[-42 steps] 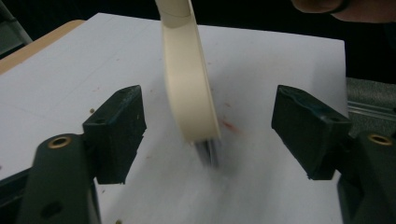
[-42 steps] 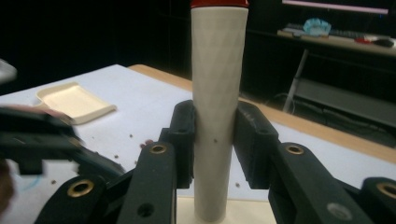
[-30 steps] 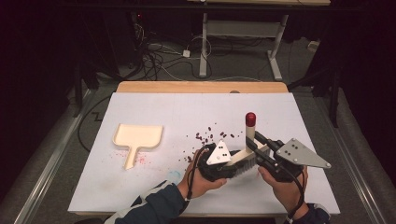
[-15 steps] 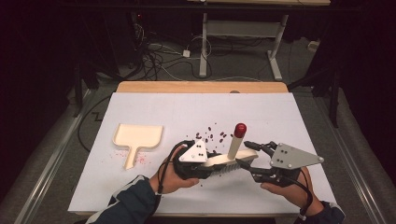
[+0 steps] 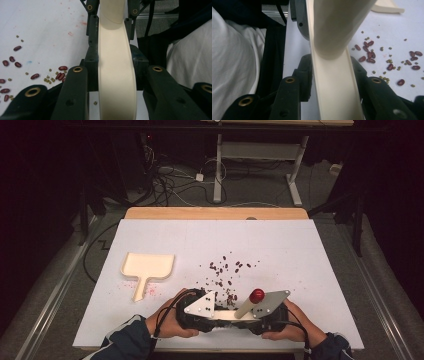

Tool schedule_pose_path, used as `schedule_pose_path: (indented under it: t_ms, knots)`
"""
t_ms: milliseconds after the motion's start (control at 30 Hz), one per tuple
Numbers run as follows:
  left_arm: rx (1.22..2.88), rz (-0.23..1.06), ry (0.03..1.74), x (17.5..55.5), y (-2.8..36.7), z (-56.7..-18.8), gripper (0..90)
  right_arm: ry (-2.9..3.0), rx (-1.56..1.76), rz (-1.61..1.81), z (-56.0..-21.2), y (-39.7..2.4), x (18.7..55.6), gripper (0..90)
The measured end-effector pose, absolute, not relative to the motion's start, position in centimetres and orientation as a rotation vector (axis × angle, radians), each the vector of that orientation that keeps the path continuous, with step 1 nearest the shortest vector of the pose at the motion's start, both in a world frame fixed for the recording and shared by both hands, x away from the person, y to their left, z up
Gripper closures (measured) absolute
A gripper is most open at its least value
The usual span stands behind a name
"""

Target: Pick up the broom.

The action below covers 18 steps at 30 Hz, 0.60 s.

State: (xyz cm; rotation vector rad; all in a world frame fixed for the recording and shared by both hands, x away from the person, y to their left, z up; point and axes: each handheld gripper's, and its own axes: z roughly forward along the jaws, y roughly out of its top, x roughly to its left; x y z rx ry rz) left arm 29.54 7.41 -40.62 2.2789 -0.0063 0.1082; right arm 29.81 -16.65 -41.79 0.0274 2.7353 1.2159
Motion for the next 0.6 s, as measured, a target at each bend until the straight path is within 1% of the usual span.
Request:
schedule_pose_path:
  t_ms: [67,133,233,267,300,400,600]
  knots:
    - [2.266,0.11,0.003,29.7,7.5,-40.6,62.2,2.747,0.068,1.22,-41.9,-16.7,29.6,66.6]
    - [2.259,0.158,0.021,29.9,7.7,-40.4,58.8,2.728,0.055,1.217,-41.8,-16.6,29.7,67.3]
    - [2.234,0.217,0.09,30.3,8.5,-40.0,46.4,2.698,0.089,1.194,-41.5,-17.0,29.8,67.4]
    - [2.23,0.261,0.12,30.3,8.8,-39.8,41.9,2.685,0.105,1.201,-41.4,-17.2,29.9,67.4]
    - [2.227,0.298,0.141,30.4,9.1,-39.7,34.1,2.673,0.134,1.204,-41.3,-17.4,29.9,67.4]
    - [2.197,0.376,0.219,30.6,10.5,-39.5,26.5,2.625,0.193,1.2,-40.8,-18.1,30.3,67.4]
    - [2.148,0.55,0.353,30.6,13.8,-39.8,20.8,2.533,0.335,1.203,-40.0,-19.6,30.9,67.3]
